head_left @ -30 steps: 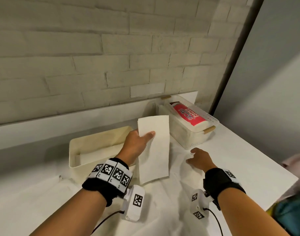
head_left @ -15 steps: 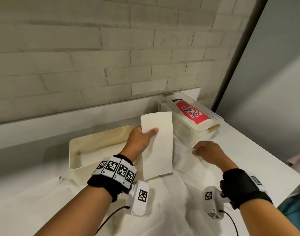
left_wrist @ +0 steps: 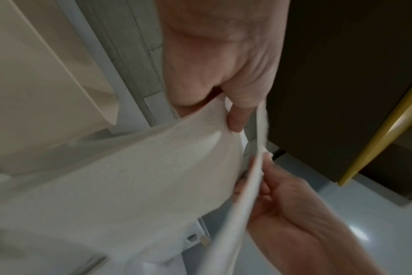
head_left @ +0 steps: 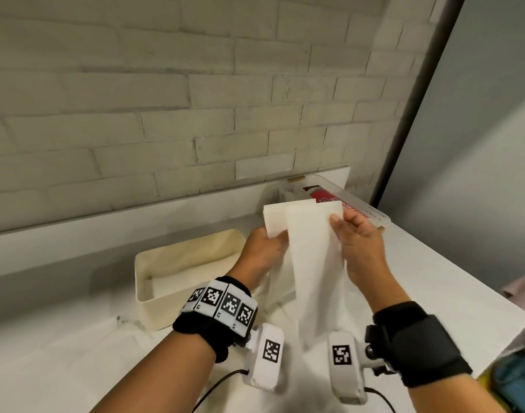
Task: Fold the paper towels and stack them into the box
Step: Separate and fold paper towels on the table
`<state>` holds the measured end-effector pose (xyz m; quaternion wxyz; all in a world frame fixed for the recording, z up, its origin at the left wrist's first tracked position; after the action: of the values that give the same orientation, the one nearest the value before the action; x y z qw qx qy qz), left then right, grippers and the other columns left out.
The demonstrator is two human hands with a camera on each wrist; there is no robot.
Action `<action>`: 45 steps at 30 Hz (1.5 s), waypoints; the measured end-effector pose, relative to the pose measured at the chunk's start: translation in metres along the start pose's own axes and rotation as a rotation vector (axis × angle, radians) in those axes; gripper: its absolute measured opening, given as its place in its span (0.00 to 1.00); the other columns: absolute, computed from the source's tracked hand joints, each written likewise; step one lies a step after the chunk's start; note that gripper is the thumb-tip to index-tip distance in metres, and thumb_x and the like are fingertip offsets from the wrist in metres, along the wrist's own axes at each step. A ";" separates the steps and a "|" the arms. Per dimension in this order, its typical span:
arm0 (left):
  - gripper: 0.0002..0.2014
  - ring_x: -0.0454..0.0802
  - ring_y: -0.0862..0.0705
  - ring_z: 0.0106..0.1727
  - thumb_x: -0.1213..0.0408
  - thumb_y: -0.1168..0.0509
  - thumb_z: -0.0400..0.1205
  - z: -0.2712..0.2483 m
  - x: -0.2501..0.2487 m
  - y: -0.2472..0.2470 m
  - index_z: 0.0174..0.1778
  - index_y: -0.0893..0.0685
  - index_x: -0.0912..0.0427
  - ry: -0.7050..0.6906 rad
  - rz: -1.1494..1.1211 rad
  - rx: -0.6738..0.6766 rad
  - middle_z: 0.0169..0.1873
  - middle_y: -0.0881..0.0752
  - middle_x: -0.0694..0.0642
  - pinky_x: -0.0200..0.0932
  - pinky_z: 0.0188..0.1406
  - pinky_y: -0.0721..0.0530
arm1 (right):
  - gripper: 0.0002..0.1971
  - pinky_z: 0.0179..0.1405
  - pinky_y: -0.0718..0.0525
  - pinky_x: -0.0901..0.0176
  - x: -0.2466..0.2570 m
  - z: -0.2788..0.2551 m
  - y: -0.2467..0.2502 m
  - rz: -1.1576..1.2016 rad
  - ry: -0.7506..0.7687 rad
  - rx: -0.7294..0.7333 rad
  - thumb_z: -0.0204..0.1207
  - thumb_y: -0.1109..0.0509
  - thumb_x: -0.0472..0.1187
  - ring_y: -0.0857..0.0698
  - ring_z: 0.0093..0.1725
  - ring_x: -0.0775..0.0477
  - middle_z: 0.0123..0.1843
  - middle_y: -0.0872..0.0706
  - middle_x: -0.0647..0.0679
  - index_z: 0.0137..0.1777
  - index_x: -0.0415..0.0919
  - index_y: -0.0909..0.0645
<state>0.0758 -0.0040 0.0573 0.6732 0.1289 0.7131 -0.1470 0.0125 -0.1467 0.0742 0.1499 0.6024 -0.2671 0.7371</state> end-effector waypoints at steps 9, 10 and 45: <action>0.13 0.46 0.12 0.42 0.53 0.41 0.85 -0.011 -0.003 0.002 0.50 0.14 0.54 0.044 -0.112 0.103 0.41 0.10 0.49 0.40 0.41 0.16 | 0.09 0.47 0.15 0.59 -0.022 -0.005 -0.033 -0.195 0.099 -0.163 0.76 0.29 0.42 0.14 0.44 0.53 0.46 0.13 0.49 0.54 0.49 0.22; 0.15 0.43 0.13 0.39 0.51 0.44 0.86 -0.011 -0.004 0.003 0.52 0.15 0.54 0.053 -0.128 0.116 0.40 0.10 0.48 0.36 0.36 0.17 | 0.08 0.47 0.15 0.58 -0.024 -0.006 -0.035 -0.194 0.107 -0.161 0.75 0.28 0.42 0.14 0.45 0.52 0.46 0.12 0.49 0.53 0.50 0.22; 0.15 0.57 0.15 0.55 0.59 0.34 0.81 0.002 0.006 0.017 0.60 0.17 0.64 -0.020 0.279 -0.152 0.54 0.13 0.59 0.46 0.54 0.18 | 0.25 0.68 0.28 0.57 -0.110 0.036 0.075 -1.293 -0.348 0.186 0.73 0.28 0.46 0.24 0.69 0.43 0.68 0.20 0.43 0.69 0.42 0.25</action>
<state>0.0841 0.0109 0.0507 0.7020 0.1742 0.6906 0.0011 0.0259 -0.2170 -0.0441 0.4632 0.7613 0.1916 0.4114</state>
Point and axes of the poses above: each hand's wrist, its own z-axis towards the middle knuckle, its own y-axis out of the back of the hand, x = y × z, the point moved 1 cm from there along z, towards the middle knuckle
